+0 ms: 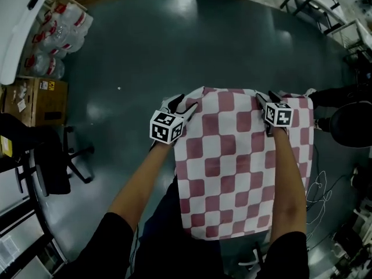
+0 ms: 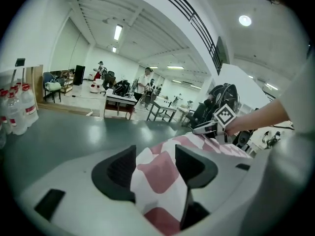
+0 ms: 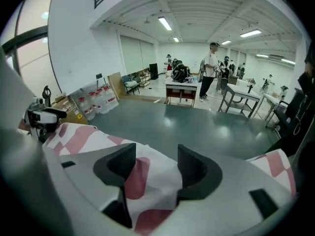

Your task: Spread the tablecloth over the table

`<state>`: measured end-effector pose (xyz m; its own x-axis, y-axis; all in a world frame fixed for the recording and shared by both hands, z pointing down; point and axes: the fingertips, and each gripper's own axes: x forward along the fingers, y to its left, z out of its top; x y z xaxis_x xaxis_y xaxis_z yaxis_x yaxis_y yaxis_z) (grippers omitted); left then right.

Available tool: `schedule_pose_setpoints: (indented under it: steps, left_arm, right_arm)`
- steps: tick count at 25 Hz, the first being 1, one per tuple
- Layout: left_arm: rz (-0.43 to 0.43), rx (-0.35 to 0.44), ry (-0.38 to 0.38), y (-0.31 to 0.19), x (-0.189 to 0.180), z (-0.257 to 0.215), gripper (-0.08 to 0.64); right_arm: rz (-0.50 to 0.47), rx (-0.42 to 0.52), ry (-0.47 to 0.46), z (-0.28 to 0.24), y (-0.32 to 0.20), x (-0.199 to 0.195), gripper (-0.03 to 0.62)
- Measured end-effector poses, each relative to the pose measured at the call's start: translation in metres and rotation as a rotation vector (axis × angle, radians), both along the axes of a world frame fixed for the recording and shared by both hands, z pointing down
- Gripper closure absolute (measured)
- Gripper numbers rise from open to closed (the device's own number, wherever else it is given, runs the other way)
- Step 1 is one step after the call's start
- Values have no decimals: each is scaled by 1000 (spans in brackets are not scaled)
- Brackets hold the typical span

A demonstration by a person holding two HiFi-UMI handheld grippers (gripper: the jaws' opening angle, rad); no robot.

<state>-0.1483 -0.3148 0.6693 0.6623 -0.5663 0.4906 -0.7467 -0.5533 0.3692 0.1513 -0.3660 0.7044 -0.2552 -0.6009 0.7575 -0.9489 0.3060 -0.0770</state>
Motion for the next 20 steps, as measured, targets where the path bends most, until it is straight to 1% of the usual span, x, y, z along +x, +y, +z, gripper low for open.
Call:
schedule_pose_setpoints:
  steps: [2, 3, 4, 5, 7, 9, 10, 12, 14, 17, 19, 20]
  left_arm:
    - [55, 18, -40, 5, 5, 3, 310]
    - [84, 27, -63, 8, 7, 5, 310]
    - [103, 31, -80, 10, 7, 6, 310]
    - [107, 27, -83, 12, 7, 7, 310]
    - [82, 5, -54, 12, 5, 6, 311]
    - [56, -20, -20, 12, 4, 5, 311]
    - [59, -29, -23, 14, 4, 6, 310]
    - [88, -31, -73, 20, 4, 11, 311]
    - [107, -23, -109, 23, 5, 15, 311]
    - [127, -35, -107, 27, 6, 16, 311]
    - [149, -46, -107, 32, 5, 16, 311]
    - [154, -50, -104, 35, 3, 15, 311]
  right_arm:
    - [9, -29, -18, 4, 1, -1, 328]
    - [6, -46, -24, 5, 1, -4, 341]
    - [4, -66, -31, 6, 2, -8, 369]
    - [2, -89, -39, 6, 3, -11, 392]
    - [-8, -122, -59, 5, 5, -18, 436]
    - [-27, -122, -69, 3, 7, -22, 507]
    - [-28, -112, -69, 2, 7, -23, 530]
    - [-5, -86, -79, -1, 9, -21, 569]
    - [16, -47, -99, -10, 8, -17, 572]
    - [27, 32, -115, -30, 8, -13, 566]
    - [72, 69, -137, -40, 15, -8, 510]
    - [77, 81, -137, -43, 23, -9, 476]
